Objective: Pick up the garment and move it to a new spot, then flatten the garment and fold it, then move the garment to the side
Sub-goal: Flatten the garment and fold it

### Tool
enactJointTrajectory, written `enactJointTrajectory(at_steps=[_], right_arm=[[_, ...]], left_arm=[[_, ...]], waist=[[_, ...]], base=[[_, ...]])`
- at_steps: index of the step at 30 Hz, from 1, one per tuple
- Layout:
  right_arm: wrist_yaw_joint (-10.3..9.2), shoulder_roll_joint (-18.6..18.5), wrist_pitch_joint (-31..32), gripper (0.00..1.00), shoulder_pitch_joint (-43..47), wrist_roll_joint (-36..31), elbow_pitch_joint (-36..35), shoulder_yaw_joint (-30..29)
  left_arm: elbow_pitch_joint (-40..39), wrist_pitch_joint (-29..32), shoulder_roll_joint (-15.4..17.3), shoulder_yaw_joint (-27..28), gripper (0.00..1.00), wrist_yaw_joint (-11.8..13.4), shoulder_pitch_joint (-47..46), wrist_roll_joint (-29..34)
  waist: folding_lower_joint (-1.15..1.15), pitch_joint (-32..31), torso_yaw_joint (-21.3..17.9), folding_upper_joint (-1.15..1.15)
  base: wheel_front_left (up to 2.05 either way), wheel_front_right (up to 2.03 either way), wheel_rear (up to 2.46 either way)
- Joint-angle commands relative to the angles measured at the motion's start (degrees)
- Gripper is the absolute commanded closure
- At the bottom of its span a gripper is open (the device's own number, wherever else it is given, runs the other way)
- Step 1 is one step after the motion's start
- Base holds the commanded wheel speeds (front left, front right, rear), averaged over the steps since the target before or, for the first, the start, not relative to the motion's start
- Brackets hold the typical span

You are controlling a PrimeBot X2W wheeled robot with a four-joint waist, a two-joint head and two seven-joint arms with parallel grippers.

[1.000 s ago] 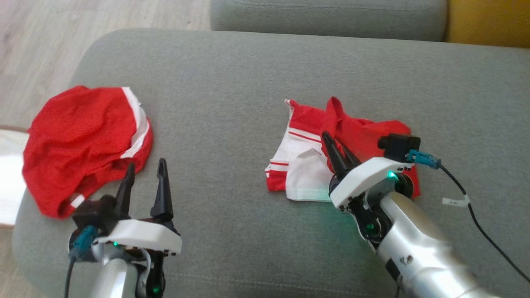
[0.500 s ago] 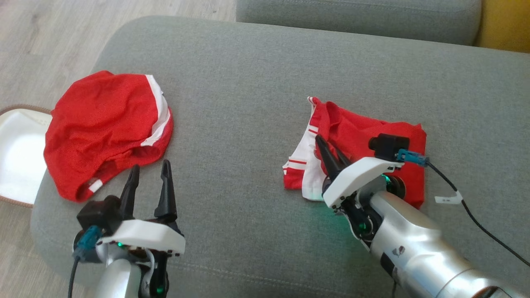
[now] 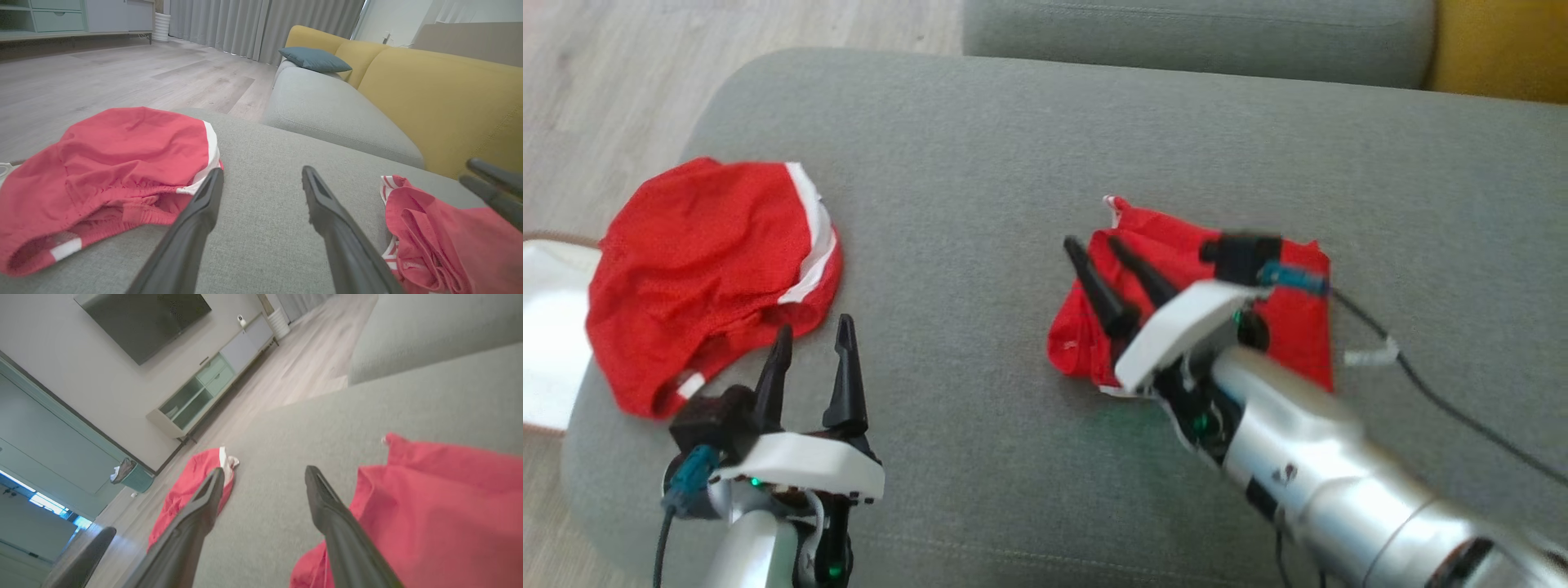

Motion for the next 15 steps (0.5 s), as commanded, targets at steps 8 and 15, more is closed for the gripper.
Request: enactJointTrajectory(at_steps=[8,15], right_arm=[[0.19,0.7,-0.8,0.0,-5.5,-17.7,4.5,-10.4],[0.19,-1.9,-0.8,0.0,-0.5,-42.3,1.4,-29.6]], left_arm=[[-4.8,-0.3,0.5,3.0,0.0,0.4,-2.5,-0.2],[-8.3,-0.3,0.5,3.3,0.0,0.4,-3.0,0.3]], waist=[[0.0,-0.9,-3.6,0.0],[0.0,-1.5,-6.1,0.0]], base=[[0.0,0.0,0.0],[0.0,0.0,0.0]])
